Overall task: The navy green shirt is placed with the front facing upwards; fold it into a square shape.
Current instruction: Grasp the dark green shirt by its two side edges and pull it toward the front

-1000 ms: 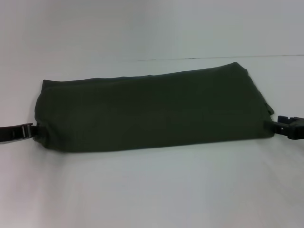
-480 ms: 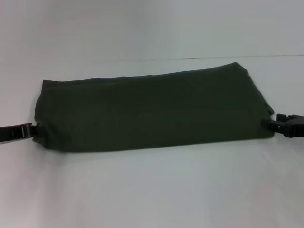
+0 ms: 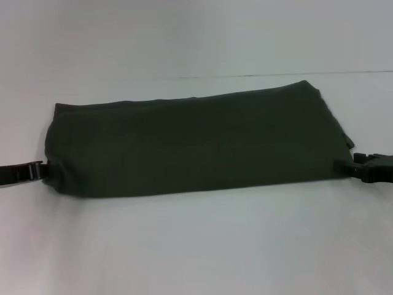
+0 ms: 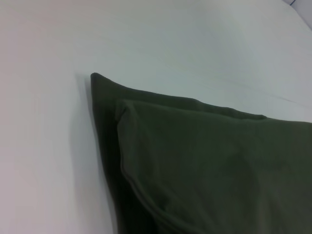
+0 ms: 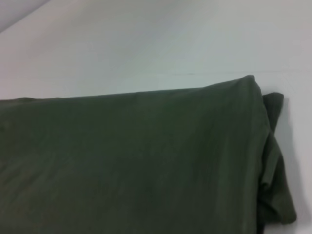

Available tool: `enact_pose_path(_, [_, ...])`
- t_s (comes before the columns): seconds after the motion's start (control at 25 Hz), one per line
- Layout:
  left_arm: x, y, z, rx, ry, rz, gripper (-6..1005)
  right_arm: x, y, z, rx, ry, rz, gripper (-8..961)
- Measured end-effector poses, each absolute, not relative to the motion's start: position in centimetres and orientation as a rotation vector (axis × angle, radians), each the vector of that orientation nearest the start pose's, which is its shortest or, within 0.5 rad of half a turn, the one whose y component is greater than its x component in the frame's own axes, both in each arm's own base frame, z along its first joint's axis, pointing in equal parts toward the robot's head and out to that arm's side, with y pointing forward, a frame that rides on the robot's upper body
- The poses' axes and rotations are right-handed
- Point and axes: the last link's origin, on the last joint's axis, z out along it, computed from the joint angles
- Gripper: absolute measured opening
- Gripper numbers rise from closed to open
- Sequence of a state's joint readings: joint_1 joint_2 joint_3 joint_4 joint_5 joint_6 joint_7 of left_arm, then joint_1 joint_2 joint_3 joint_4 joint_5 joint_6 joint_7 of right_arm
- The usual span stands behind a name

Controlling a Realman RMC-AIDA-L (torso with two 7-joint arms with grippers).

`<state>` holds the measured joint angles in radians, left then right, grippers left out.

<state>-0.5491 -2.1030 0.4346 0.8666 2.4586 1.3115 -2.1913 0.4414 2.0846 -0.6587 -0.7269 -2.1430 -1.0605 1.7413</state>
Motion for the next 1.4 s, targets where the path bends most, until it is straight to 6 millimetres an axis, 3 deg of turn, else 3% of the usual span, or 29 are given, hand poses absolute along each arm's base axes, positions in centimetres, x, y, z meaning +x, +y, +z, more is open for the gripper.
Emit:
enact_pose_path(1.04, [-32.64,35.56,4.85,-2.062,-1.549,-0.383,21,34.75,35.54,1.59,-2.18,1.153,0.271,613])
enact_pose_path(1.4, [-32.58,35.61,4.85,-2.068,-1.541,-0.381,23,34.78,35.62,1.8,-2.175,1.164,0.26,255])
